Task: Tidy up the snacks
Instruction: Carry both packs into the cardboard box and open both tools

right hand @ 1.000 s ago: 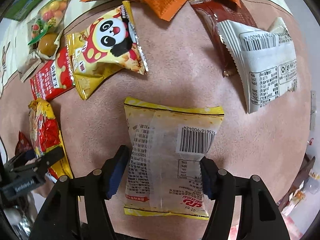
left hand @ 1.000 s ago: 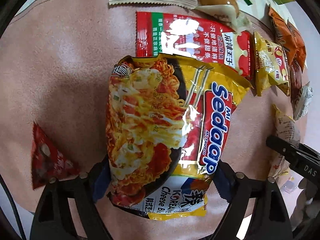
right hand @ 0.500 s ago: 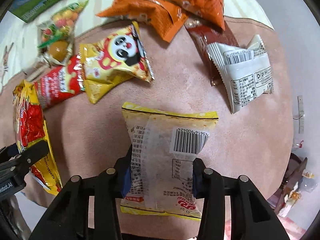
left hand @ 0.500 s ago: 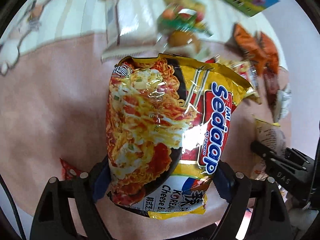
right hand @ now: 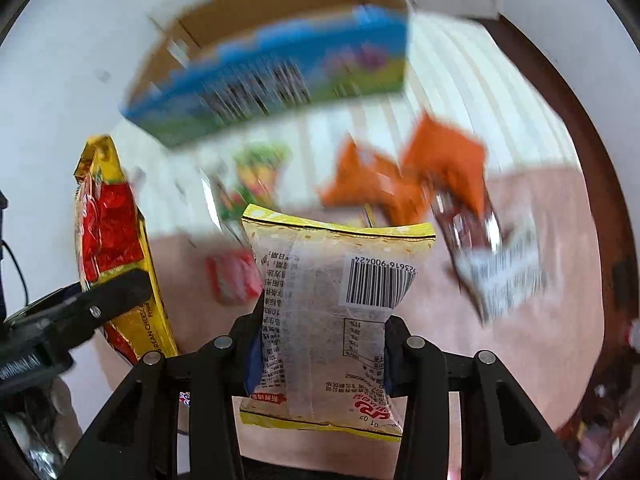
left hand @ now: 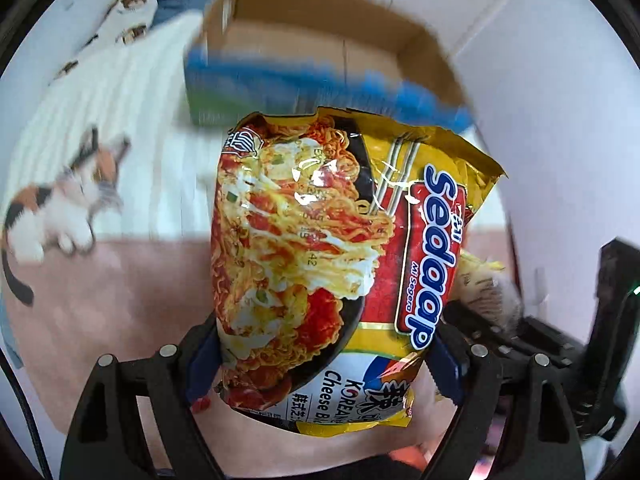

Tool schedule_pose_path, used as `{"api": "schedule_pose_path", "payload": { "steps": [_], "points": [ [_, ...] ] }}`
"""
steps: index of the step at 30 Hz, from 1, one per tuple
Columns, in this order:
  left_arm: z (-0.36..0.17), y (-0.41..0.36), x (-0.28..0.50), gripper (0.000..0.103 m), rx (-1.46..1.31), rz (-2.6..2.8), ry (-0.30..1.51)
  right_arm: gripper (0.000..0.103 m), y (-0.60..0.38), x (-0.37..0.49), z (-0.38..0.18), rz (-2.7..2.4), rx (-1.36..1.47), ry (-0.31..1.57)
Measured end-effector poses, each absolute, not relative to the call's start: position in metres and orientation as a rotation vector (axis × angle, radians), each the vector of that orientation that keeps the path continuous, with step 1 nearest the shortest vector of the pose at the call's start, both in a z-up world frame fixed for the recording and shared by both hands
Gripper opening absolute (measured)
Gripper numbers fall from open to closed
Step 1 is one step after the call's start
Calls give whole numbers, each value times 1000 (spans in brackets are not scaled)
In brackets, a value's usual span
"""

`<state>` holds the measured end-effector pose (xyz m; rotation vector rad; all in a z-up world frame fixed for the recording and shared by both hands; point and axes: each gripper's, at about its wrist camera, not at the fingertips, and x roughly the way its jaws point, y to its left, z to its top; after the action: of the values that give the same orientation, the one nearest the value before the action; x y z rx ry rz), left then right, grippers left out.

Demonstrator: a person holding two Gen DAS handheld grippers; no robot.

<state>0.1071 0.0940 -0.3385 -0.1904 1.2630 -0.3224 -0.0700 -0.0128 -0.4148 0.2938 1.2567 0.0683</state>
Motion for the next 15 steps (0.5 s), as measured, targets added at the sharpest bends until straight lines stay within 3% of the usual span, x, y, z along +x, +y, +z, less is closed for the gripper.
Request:
{"api": "schedule_pose_path", "payload": {
  "steps": [7,11,15],
  "points": [
    [-279,107,154,86,-251,-345,1180,45,-42,26,-313,205,324,1092],
    [-277,114,197,86,-242,-288,1180,45,-48,99,-296,210,270,1048],
    [-295,119,242,86,-227,-243,1230,45,-52,173,-313,200,229,1067]
  ]
}}
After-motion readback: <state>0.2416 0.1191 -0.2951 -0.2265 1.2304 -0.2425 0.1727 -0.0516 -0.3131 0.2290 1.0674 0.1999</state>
